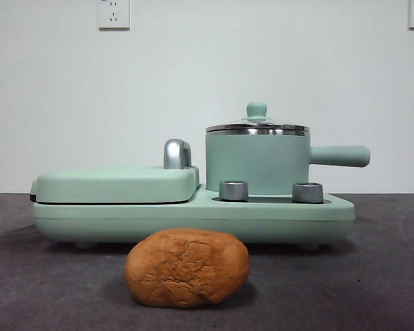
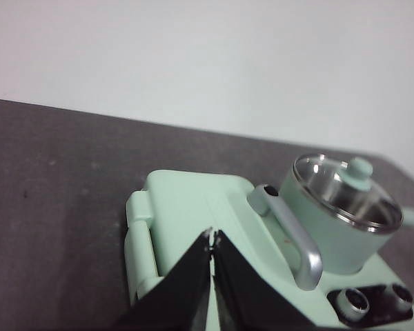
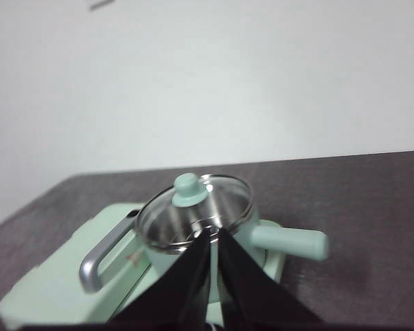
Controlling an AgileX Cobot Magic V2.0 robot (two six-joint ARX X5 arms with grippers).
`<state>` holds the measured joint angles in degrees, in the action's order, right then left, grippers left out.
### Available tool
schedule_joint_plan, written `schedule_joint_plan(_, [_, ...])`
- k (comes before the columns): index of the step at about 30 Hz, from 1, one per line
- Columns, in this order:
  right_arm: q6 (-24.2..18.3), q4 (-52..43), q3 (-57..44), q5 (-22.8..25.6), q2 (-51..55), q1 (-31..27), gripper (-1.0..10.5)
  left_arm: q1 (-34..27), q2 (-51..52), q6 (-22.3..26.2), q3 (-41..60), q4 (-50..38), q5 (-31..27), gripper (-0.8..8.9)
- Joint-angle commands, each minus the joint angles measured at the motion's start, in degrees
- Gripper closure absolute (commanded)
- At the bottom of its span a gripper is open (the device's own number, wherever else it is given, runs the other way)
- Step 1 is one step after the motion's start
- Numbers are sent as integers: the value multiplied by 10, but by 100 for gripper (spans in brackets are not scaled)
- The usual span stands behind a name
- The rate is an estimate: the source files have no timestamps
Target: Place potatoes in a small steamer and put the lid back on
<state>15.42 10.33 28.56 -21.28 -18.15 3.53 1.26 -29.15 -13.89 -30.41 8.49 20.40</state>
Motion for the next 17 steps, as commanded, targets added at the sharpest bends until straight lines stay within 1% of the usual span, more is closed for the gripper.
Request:
schedule_joint_plan(1, [-54,11,30,-20,-44,1,932,2,-57,74,-66,29,16,808])
schedule_joint_plan(5, [-77,22,64,-53,-114,1,932,13,-132,107,-144,69,27,808])
schedule_joint_plan(12, [-119,22,119,-117,-249,2,932,57,-248,170,-253,118,45,808])
schedule_joint_plan(17, [-160,23,151,-120,-311,17,932,93,-317,214,-310,155,54,808])
